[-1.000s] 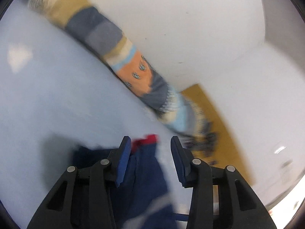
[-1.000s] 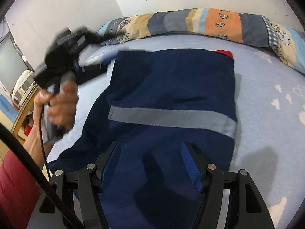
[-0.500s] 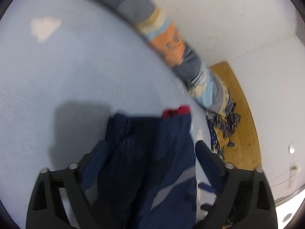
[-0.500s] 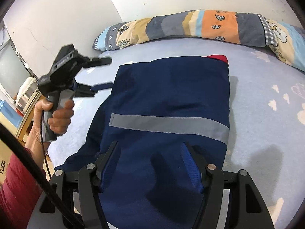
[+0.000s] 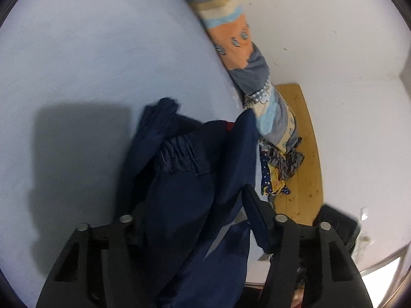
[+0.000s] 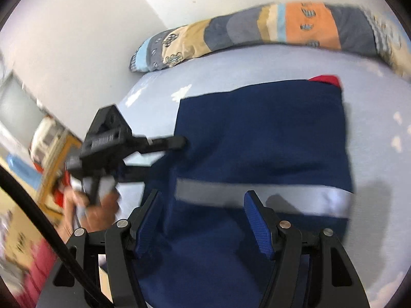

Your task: Fold large clothes

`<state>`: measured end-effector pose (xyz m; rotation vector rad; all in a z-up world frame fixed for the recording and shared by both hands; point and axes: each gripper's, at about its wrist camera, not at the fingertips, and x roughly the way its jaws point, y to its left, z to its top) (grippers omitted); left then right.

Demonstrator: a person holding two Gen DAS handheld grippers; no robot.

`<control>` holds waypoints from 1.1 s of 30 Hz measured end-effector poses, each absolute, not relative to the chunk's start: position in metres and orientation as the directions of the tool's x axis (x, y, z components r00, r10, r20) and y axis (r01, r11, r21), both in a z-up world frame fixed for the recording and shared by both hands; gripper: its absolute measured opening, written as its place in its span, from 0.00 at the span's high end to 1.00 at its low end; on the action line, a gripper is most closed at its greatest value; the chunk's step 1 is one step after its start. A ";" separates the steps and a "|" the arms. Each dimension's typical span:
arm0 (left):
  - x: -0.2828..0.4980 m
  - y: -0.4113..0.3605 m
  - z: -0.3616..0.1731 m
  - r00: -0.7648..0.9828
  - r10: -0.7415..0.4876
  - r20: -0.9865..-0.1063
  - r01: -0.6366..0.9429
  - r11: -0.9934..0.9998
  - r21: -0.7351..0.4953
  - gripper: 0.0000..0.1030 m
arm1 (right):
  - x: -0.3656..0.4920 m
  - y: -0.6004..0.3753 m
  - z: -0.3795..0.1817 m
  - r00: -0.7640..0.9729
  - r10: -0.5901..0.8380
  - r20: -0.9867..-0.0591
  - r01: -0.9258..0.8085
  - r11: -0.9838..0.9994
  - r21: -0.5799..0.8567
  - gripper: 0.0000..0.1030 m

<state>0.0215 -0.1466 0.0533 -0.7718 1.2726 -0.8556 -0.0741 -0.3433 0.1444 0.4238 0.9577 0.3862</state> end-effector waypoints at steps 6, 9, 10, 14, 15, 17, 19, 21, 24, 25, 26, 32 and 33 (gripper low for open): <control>0.022 -0.175 0.102 0.152 -0.840 -0.521 0.290 0.542 -0.789 0.86 | -0.043 -0.354 0.126 0.501 0.537 -0.679 0.014 0.779 0.627 0.31; 0.014 -0.195 0.127 0.188 -0.837 -0.514 0.455 0.538 -0.710 0.86 | -0.047 -0.355 0.122 0.497 0.525 -0.690 0.013 0.791 0.611 0.31; 0.013 -0.201 0.131 0.210 -0.826 -0.523 0.505 0.550 -0.666 0.86 | -0.049 -0.354 0.121 0.497 0.521 -0.694 0.009 0.797 0.604 0.31; 0.052 -0.195 0.068 0.193 -0.690 -0.698 0.261 0.722 -0.641 0.69 | -0.059 -0.352 0.120 0.492 0.476 -0.729 -0.008 0.840 0.543 0.31; 0.056 -0.187 0.046 0.159 -0.674 -0.722 0.179 0.738 -0.650 0.65 | -0.062 -0.355 0.121 0.490 0.478 -0.730 -0.012 0.840 0.542 0.31; 0.052 -0.172 0.036 0.130 -0.749 -0.649 0.136 0.662 -0.737 0.65 | -0.072 -0.358 0.125 0.489 0.453 -0.745 -0.031 0.863 0.505 0.31; 0.047 -0.161 0.046 0.109 -0.744 -0.659 0.166 0.667 -0.726 0.60 | -0.087 -0.355 0.128 0.482 0.417 -0.770 -0.092 0.899 0.429 0.31; 0.032 -0.150 0.072 0.161 -0.691 -0.705 0.249 0.720 -0.648 0.45 | -0.103 -0.345 0.130 0.466 0.390 -0.794 -0.171 0.920 0.352 0.32; -0.003 -0.133 0.100 0.203 -0.651 -0.732 0.343 0.747 -0.569 0.43 | -0.130 -0.324 0.136 0.472 0.361 -0.804 -0.287 0.925 0.247 0.37; -0.018 -0.128 0.106 0.217 -0.643 -0.735 0.360 0.752 -0.552 0.43 | -0.139 -0.319 0.138 0.476 0.353 -0.806 -0.317 0.923 0.217 0.40; -0.031 -0.127 0.110 0.224 -0.638 -0.736 0.379 0.753 -0.538 0.43 | -0.149 -0.314 0.137 0.475 0.343 -0.810 -0.354 0.917 0.181 0.41; -0.122 -0.149 0.079 0.152 -0.510 -0.846 0.483 0.786 -0.387 0.43 | -0.189 -0.334 0.087 0.391 0.159 -0.907 -0.432 0.902 -0.028 0.53; -0.133 -0.153 0.071 0.152 -0.471 -0.869 0.496 0.797 -0.346 0.43 | -0.192 -0.345 0.081 0.384 0.170 -0.908 -0.427 0.904 -0.011 0.53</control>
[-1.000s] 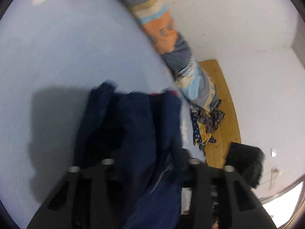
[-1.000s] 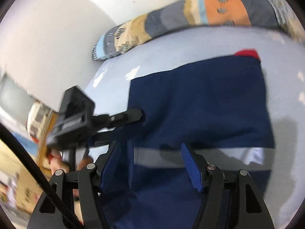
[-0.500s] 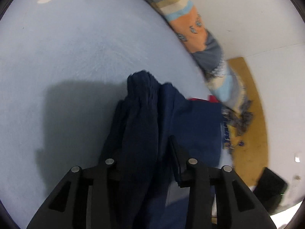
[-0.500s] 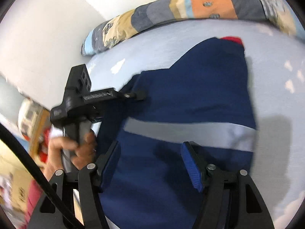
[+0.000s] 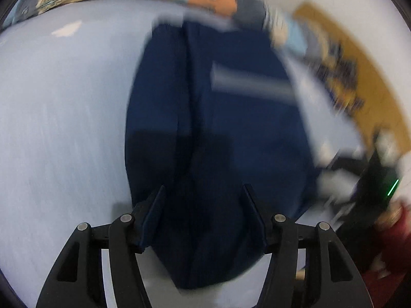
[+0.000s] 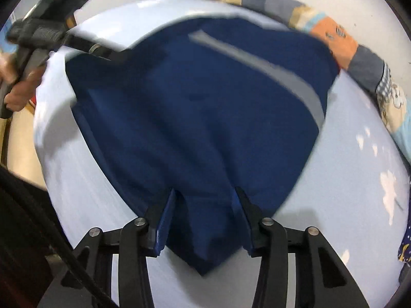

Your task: Fold large clothes

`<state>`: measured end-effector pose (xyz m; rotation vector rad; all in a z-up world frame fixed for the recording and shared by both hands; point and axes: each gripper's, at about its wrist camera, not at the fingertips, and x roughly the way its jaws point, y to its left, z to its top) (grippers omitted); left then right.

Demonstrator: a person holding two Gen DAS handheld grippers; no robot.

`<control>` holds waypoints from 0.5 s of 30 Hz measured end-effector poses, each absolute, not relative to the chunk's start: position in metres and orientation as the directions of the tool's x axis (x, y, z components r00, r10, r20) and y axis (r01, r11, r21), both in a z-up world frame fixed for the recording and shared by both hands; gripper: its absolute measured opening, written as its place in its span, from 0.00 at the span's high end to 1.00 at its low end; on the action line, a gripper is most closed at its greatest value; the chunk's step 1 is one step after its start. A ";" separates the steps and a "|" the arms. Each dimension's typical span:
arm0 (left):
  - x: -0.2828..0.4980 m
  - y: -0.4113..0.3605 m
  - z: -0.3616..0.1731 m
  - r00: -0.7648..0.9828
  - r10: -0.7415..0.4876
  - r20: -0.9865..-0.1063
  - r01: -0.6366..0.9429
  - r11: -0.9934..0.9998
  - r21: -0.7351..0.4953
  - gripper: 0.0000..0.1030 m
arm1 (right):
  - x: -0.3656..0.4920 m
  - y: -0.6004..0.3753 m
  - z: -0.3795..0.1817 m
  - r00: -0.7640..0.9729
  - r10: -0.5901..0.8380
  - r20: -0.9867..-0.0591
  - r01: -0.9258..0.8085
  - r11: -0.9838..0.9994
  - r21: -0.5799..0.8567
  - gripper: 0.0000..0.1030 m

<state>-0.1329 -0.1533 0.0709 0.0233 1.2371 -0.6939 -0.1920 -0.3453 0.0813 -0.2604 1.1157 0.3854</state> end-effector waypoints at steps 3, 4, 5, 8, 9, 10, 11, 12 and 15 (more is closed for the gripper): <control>-0.148 -0.152 0.076 0.173 -0.436 -0.883 0.494 0.814 -0.305 0.43 | -0.194 -0.357 0.089 0.390 0.179 -0.903 -0.392 0.920 0.013 0.53; -0.149 -0.148 0.084 0.181 -0.444 -0.878 0.480 0.819 -0.315 0.43 | -0.196 -0.359 0.095 0.395 0.177 -0.902 -0.379 0.925 0.016 0.53; -0.152 -0.143 0.096 0.205 -0.457 -0.865 0.470 0.822 -0.323 0.43 | -0.200 -0.365 0.101 0.399 0.217 -0.891 -0.366 0.928 0.062 0.53; -0.162 -0.142 0.135 0.291 -0.473 -0.831 0.486 0.822 -0.298 0.43 | -0.204 -0.394 0.125 0.450 0.376 -0.810 -0.307 0.917 0.255 0.53; -0.165 -0.147 0.145 0.320 -0.475 -0.820 0.495 0.822 -0.282 0.43 | -0.203 -0.400 0.130 0.481 0.360 -0.799 -0.278 0.927 0.250 0.52; -0.168 -0.155 0.155 0.352 -0.475 -0.807 0.506 0.822 -0.262 0.38 | -0.201 -0.410 0.135 0.516 0.332 -0.790 -0.234 0.941 0.243 0.52; -0.174 -0.163 0.161 0.381 -0.470 -0.796 0.514 0.823 -0.240 0.31 | -0.197 -0.419 0.136 0.533 0.318 -0.785 -0.201 0.948 0.247 0.52; -0.173 -0.175 0.166 0.409 -0.462 -0.787 0.519 0.827 -0.215 0.29 | -0.194 -0.427 0.137 0.546 0.305 -0.780 -0.160 0.952 0.260 0.52; -0.177 -0.211 0.162 0.474 -0.398 -0.785 0.510 0.851 -0.124 0.26 | -0.184 -0.446 0.138 0.566 0.287 -0.773 -0.084 0.953 0.292 0.52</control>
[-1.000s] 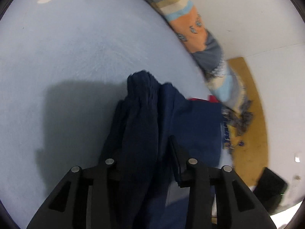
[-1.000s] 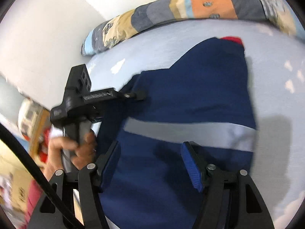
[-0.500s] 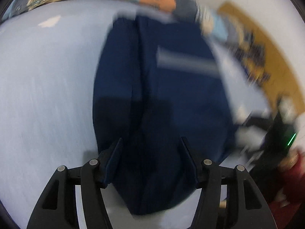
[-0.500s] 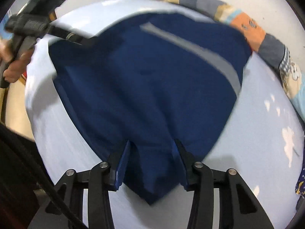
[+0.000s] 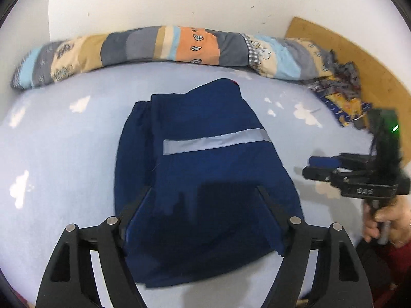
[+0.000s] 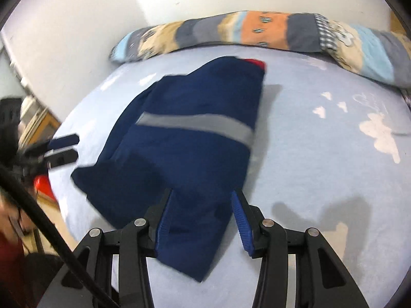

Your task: Fold large clothes

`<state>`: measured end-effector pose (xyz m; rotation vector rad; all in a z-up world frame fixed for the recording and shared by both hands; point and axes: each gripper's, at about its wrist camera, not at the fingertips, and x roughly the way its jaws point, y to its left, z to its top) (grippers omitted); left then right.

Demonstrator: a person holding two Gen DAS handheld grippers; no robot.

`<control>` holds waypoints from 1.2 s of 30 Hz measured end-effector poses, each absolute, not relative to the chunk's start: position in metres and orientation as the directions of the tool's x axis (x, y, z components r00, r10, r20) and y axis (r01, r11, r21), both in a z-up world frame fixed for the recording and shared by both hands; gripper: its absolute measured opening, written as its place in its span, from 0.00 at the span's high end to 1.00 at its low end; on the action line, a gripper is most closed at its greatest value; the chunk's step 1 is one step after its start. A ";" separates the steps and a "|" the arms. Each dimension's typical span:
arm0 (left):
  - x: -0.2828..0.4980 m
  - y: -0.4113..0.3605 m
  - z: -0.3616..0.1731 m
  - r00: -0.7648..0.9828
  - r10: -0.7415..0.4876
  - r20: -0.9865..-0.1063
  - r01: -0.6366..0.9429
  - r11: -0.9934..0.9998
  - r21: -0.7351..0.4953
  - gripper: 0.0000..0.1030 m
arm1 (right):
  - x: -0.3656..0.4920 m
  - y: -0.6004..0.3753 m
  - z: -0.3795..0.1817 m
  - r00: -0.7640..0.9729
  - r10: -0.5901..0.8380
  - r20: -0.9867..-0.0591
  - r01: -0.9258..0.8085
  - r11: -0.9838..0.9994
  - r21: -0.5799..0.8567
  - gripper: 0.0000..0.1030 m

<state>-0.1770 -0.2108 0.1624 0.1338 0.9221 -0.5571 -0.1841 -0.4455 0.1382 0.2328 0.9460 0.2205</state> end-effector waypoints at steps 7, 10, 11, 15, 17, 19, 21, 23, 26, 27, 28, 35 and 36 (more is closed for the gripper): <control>-0.169 -0.261 0.120 0.467 -0.298 -0.833 0.409 0.907 -0.096 0.26 | -0.160 -0.443 0.146 0.607 0.259 -0.751 -0.030 0.952 0.304 0.49; -0.161 -0.266 0.107 0.458 -0.278 -0.844 0.379 0.920 -0.098 0.26 | -0.131 -0.439 0.151 0.622 0.267 -0.736 -0.016 0.944 0.329 0.49; -0.158 -0.267 0.103 0.451 -0.272 -0.850 0.371 0.923 -0.098 0.26 | -0.120 -0.438 0.152 0.625 0.273 -0.731 -0.010 0.940 0.342 0.49; -0.161 -0.263 0.094 0.449 -0.224 -0.865 0.381 0.924 -0.042 0.26 | -0.068 -0.428 0.157 0.625 0.277 -0.730 -0.006 0.937 0.350 0.49; -0.163 -0.262 0.084 0.426 -0.183 -0.886 0.392 0.920 -0.002 0.25 | -0.034 -0.422 0.150 0.604 0.253 -0.755 0.008 0.946 0.324 0.49; -0.167 -0.262 0.081 0.420 -0.187 -0.888 0.418 0.908 0.007 0.25 | -0.003 -0.419 0.130 0.547 0.218 -0.808 0.038 0.958 0.285 0.49; -0.165 -0.260 0.091 0.452 -0.205 -0.868 0.429 0.903 0.011 0.25 | 0.021 -0.421 0.095 0.448 0.179 -0.876 0.088 0.966 0.242 0.42; -0.156 -0.255 0.109 0.505 -0.238 -0.829 0.411 0.912 -0.011 0.25 | 0.028 -0.422 0.079 0.427 0.186 -0.885 0.094 0.964 0.248 0.40; -0.123 -0.248 0.132 0.559 -0.260 -0.788 0.345 0.936 -0.065 0.24 | 0.024 -0.421 0.091 0.450 0.202 -0.870 0.082 0.961 0.265 0.37; -0.110 -0.248 0.135 0.567 -0.254 -0.784 0.315 0.946 -0.079 0.24 | 0.019 -0.424 0.099 0.469 0.222 -0.855 0.082 0.953 0.292 0.37; -0.093 -0.246 0.136 0.573 -0.247 -0.781 0.268 0.958 -0.106 0.24 | 0.012 -0.428 0.109 0.491 0.249 -0.835 0.076 0.942 0.326 0.37; -0.034 -0.240 0.070 0.419 -0.147 -0.896 0.121 0.987 -0.106 0.15 | -0.035 -0.421 0.136 0.516 0.171 -0.839 0.026 0.976 0.215 0.45; -0.035 -0.240 0.059 0.425 -0.118 -0.898 0.115 0.990 -0.076 0.09 | -0.040 -0.415 0.125 0.492 0.156 -0.857 0.020 0.982 0.190 0.67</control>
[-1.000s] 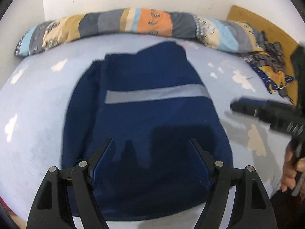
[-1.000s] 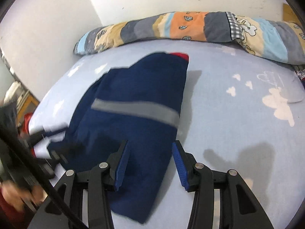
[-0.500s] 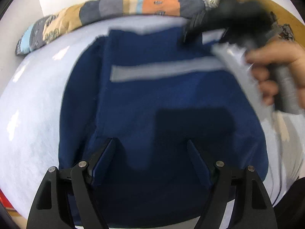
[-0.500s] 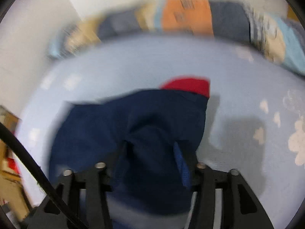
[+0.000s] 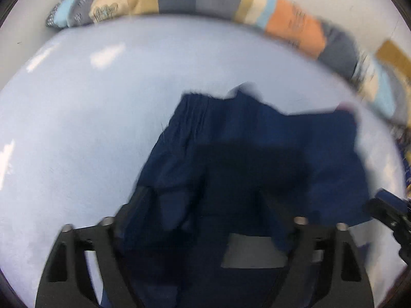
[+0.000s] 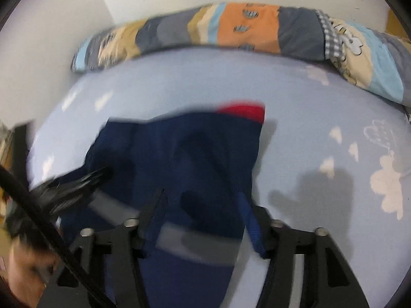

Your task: Fold large clothes

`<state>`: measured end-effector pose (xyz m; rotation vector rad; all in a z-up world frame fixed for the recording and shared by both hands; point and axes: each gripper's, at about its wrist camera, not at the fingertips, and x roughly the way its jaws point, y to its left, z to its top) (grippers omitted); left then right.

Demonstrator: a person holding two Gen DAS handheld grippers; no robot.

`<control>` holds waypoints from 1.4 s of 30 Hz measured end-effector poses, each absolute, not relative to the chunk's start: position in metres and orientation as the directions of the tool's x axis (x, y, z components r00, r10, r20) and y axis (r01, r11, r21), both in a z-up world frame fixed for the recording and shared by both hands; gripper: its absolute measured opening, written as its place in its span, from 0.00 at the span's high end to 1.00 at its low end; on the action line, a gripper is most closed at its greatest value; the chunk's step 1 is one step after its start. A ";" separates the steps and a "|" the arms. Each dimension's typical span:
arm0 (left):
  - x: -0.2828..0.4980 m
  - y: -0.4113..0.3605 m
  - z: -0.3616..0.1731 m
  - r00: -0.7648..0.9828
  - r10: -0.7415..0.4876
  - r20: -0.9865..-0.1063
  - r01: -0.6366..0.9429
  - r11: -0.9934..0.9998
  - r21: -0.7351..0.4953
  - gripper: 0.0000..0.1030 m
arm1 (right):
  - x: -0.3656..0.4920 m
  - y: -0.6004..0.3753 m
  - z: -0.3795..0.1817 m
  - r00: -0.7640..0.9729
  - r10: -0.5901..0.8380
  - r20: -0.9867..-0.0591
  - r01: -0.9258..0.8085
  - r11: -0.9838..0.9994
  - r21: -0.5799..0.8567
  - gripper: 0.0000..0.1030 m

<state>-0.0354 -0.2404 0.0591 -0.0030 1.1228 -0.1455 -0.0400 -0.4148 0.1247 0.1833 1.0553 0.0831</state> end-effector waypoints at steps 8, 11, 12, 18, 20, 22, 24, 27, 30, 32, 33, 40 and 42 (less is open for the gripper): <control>-0.093 -0.228 0.102 0.487 -0.135 -0.863 0.187 0.981 -0.048 0.16 | -0.068 -0.412 0.125 0.503 0.143 -0.852 0.007 0.986 0.169 0.70; -0.127 -0.225 0.106 0.483 -0.116 -0.868 0.239 0.971 0.003 0.16 | -0.095 -0.406 0.142 0.527 0.150 -0.836 -0.036 0.987 0.154 0.70; -0.135 -0.222 0.102 0.476 -0.116 -0.871 0.250 0.968 0.008 0.16 | -0.107 -0.404 0.143 0.526 0.159 -0.836 -0.042 0.986 0.162 0.70; -0.146 -0.197 0.067 0.389 -0.160 -0.907 0.222 0.972 -0.076 0.13 | -0.134 -0.384 0.086 0.422 0.163 -0.892 -0.068 0.987 0.148 0.69; -0.155 -0.193 0.074 0.398 -0.155 -0.904 0.185 0.979 -0.086 0.21 | -0.135 -0.385 0.090 0.431 0.155 -0.889 -0.073 0.988 0.137 0.69; -0.171 -0.192 0.085 0.408 -0.173 -0.896 0.183 0.977 -0.105 0.25 | -0.152 -0.390 0.106 0.458 0.194 -0.868 -0.066 0.981 0.184 0.69; -0.200 -0.193 0.099 0.457 -0.177 -0.872 0.196 0.976 -0.095 0.25 | -0.175 -0.389 0.120 0.475 0.217 -0.853 -0.087 0.976 0.200 0.69; -0.237 -0.196 0.109 0.527 -0.133 -0.839 0.197 0.980 -0.031 0.25 | -0.214 -0.377 0.136 0.511 0.214 -0.833 -0.141 0.976 0.165 0.69; -0.243 -0.196 0.088 0.477 -0.059 -0.877 0.164 0.986 0.023 0.24 | -0.234 -0.367 0.115 0.462 0.245 -0.852 -0.150 0.969 0.197 0.69; -0.235 -0.194 0.076 0.442 -0.042 -0.896 0.148 0.989 0.026 0.22 | -0.233 -0.362 0.088 0.425 0.212 -0.880 -0.129 0.977 0.173 0.69; -0.233 -0.193 0.076 0.444 -0.041 -0.895 0.141 0.990 0.024 0.21 | -0.231 -0.360 0.086 0.422 0.204 -0.883 -0.125 0.978 0.166 0.68; -0.251 -0.179 0.101 0.540 -0.082 -0.838 0.095 0.995 -0.036 0.22 | -0.248 -0.352 0.114 0.533 0.197 -0.823 -0.172 0.977 0.123 0.65; -0.256 -0.173 0.099 0.539 -0.089 -0.837 0.069 0.996 -0.061 0.22 | -0.252 -0.348 0.121 0.561 0.210 -0.801 -0.184 0.975 0.127 0.65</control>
